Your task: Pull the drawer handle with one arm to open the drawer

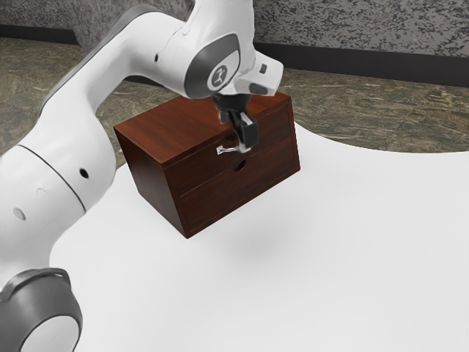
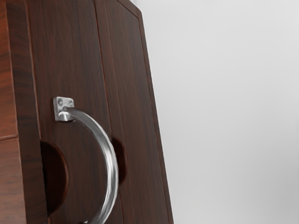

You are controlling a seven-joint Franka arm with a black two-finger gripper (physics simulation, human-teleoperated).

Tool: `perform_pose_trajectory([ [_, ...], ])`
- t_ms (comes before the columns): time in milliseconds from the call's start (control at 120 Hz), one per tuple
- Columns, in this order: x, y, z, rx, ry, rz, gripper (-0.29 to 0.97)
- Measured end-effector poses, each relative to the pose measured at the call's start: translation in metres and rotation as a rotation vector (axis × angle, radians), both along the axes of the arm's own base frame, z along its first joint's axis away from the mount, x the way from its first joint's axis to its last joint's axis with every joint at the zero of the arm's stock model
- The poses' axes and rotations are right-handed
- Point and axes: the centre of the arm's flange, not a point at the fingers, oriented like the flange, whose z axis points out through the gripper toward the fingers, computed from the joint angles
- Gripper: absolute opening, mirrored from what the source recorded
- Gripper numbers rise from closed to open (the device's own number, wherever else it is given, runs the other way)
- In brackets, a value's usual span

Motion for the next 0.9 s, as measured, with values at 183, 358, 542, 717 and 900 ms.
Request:
perform_pose_trajectory([
  [183,0.030,-0.027,-0.025,-0.016,-0.062,0.057,0.58],
  [358,0.035,-0.039,-0.039,0.089,-0.078,0.119,0.38],
  [542,0.036,-0.020,-0.044,0.198,-0.093,0.215,0.32],
  [717,0.042,-0.015,-0.064,0.221,-0.087,0.272,0.30],
  [900,0.045,-0.007,-0.079,0.215,-0.083,0.319,0.24],
])
